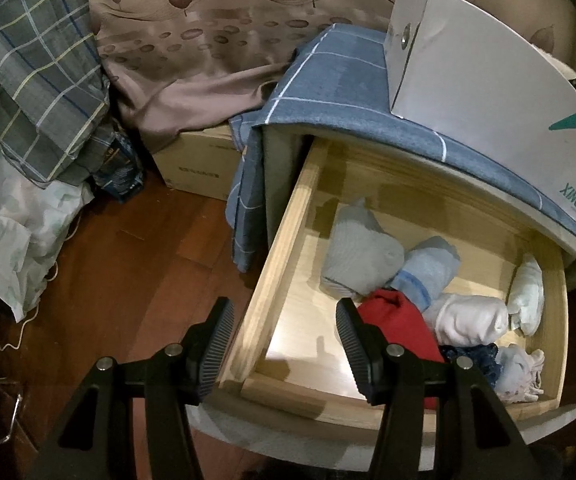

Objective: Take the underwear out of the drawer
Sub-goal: 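Lift the beige roll into the white shoe box and open the right tool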

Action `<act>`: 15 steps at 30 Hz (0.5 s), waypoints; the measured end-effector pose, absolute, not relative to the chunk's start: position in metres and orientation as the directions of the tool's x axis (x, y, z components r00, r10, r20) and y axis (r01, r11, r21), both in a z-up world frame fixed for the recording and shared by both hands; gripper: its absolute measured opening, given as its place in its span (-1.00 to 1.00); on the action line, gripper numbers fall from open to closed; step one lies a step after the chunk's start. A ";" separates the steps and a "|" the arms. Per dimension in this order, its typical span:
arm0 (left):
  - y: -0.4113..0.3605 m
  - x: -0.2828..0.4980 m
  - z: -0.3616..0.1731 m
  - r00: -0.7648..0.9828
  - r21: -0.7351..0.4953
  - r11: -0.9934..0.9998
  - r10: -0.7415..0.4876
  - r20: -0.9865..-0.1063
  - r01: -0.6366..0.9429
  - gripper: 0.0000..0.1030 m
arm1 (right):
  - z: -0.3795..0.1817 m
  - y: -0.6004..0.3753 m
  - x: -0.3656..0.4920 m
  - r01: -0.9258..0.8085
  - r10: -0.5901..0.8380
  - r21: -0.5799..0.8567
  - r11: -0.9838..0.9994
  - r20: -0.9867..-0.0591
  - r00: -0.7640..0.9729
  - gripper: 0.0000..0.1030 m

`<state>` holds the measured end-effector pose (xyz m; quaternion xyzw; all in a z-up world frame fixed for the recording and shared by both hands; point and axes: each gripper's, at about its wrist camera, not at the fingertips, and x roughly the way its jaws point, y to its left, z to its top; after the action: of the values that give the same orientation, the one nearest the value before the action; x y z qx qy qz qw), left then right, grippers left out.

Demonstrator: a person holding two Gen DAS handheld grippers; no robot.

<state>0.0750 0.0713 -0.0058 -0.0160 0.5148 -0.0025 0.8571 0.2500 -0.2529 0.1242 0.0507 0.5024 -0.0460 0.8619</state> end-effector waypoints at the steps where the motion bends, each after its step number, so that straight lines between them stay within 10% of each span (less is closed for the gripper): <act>1: 0.071 0.075 -0.006 0.469 -0.028 1.000 -0.020 -0.883 -0.010 0.06 | 0.119 -0.252 0.254 0.131 -0.029 0.039 0.991 -0.878 0.478 0.08; 15: 0.062 0.075 -0.010 0.450 -0.028 0.999 -0.039 -0.892 0.031 0.06 | 0.101 -0.245 0.265 0.102 -0.079 -0.038 0.994 -0.897 0.435 0.16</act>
<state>0.0753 0.0616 -0.0101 -0.0037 0.5240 -0.0205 0.8515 0.2646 -0.2449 0.1005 0.0108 0.5290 -0.0535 0.8469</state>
